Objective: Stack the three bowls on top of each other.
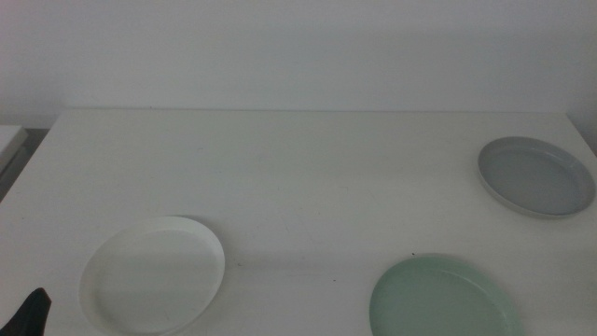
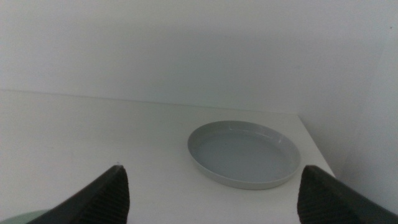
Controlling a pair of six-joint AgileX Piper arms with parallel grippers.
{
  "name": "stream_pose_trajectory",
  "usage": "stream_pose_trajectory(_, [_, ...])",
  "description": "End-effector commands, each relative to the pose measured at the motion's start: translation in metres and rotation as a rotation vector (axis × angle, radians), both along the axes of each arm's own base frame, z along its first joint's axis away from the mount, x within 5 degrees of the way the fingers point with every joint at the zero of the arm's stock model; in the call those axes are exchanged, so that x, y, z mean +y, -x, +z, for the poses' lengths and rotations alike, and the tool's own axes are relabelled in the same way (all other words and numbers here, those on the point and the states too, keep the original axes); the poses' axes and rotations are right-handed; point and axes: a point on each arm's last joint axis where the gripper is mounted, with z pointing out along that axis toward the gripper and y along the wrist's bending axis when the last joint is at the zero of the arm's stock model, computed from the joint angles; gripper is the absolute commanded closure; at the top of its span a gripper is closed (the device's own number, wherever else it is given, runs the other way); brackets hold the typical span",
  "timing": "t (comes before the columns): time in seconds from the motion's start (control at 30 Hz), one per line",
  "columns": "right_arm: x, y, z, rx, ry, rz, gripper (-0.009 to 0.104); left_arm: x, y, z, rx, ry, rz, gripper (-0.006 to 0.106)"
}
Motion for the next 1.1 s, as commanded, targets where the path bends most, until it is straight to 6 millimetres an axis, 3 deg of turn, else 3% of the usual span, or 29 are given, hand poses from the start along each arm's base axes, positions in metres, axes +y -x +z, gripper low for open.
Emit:
stream_pose_trajectory(0.0, [0.000,0.000,0.000,-0.011,-0.022,-0.005,0.003,0.000,0.000,0.002,-0.021,0.000,-0.005,0.007])
stream_pose_trajectory(0.63, [0.000,-0.002,0.006,-0.041,-0.172,-0.017,0.003,0.000,0.000,0.002,-0.021,0.000,-0.005,0.007])
stream_pose_trajectory(0.8, [0.001,-0.022,0.042,0.087,-0.165,-0.016,0.003,0.000,0.000,0.002,-0.021,0.000,-0.005,0.007])
stream_pose_trajectory(1.07, [0.014,-0.064,0.120,0.558,-0.233,0.078,0.003,0.000,0.000,0.002,-0.021,0.000,-0.005,0.007])
